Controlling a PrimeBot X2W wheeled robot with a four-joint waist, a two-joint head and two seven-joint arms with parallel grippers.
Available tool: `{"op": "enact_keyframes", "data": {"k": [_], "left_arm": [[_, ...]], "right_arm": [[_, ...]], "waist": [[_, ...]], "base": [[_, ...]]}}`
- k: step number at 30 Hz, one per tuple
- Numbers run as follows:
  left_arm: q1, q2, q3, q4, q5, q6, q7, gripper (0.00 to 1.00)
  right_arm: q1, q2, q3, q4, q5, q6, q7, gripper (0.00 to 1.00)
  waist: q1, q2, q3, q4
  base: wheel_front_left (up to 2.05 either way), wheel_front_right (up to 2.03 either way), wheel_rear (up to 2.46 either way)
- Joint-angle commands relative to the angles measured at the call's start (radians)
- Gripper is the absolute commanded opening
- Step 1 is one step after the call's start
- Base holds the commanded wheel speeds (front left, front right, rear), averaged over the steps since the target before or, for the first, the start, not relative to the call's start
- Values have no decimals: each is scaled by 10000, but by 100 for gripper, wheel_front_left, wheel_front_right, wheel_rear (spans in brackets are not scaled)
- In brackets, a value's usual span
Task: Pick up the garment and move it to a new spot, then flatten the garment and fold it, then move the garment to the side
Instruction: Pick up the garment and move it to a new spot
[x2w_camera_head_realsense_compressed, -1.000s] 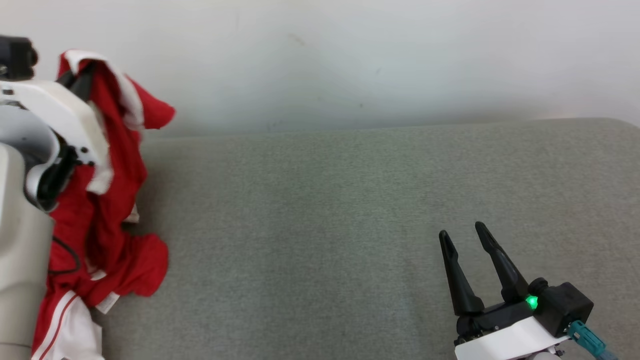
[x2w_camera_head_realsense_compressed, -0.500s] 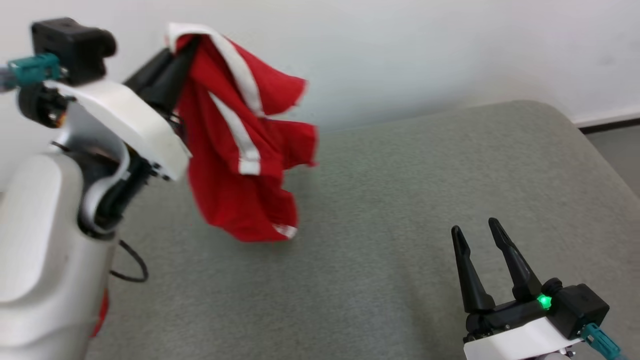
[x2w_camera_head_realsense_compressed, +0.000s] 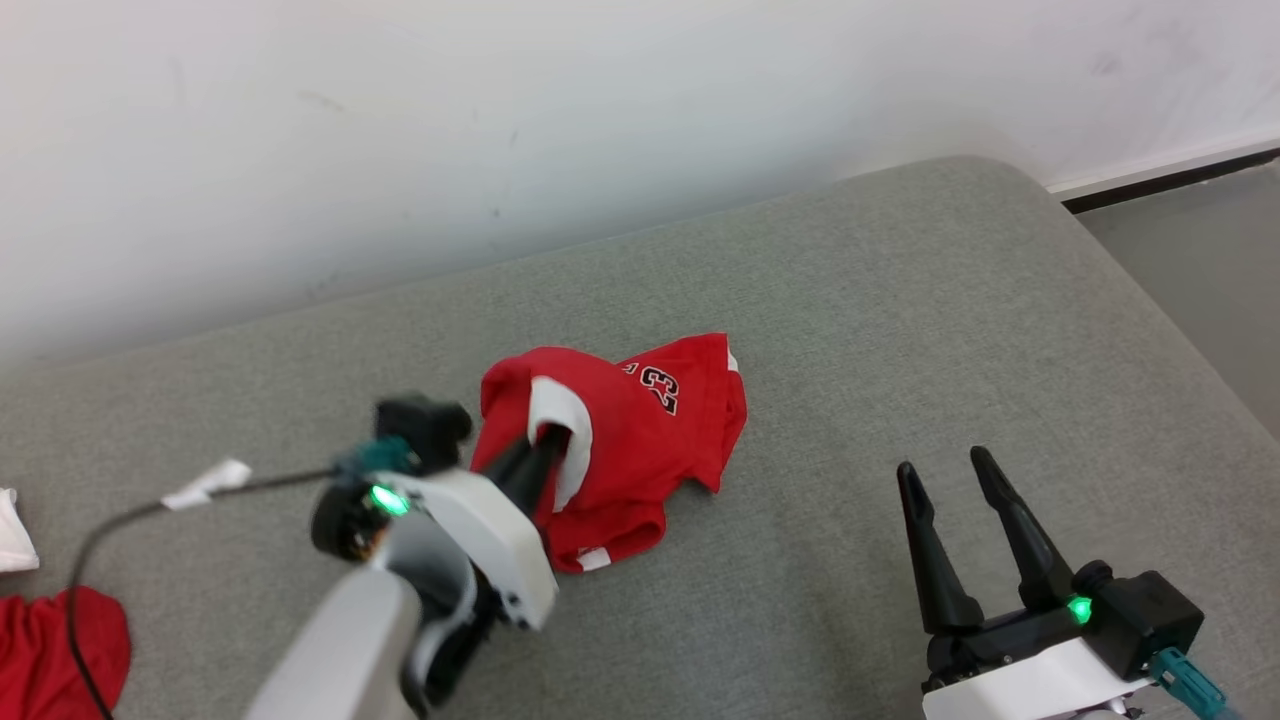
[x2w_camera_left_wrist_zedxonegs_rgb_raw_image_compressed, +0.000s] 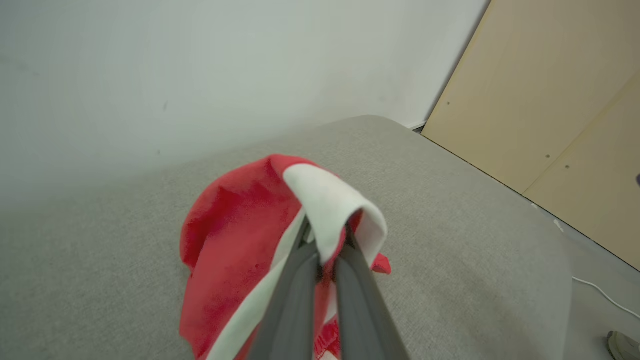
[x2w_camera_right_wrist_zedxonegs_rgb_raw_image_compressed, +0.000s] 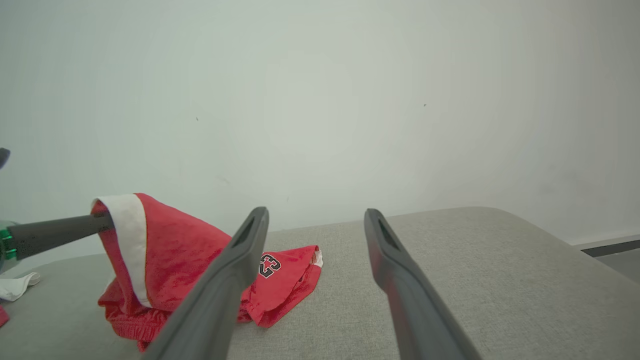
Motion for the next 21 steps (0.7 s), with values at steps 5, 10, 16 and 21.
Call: {"op": "enact_keyframes", "data": {"k": [5, 10, 16, 21], "left_arm": [[195, -713, -863, 1893, 575, -182, -1313, 8], [-205, -1018, -1226, 2814, 710, -302, -2178, 100], [-535, -848, -1351, 2940, 980, -269, -2819, 100], [-261, -536, -1128, 2446, 747, -153, -2945, 100]], "right_arm": [[-135, -33, 130, 264, -130, -18, 9, 100], [-66, -35, 141, 476, -148, -18, 9, 100], [97, -30, 13, 524, -193, -18, 9, 100], [131, -32, -162, 444, -226, -18, 9, 100]], "waist": [[0, -1, 40, 182], [0, -1, -14, 477], [0, -1, -136, 1049], [0, -1, -174, 1594]], "base": [[0, 0, 0], [0, 0, 0], [0, 0, 0], [0, 0, 0]]}}
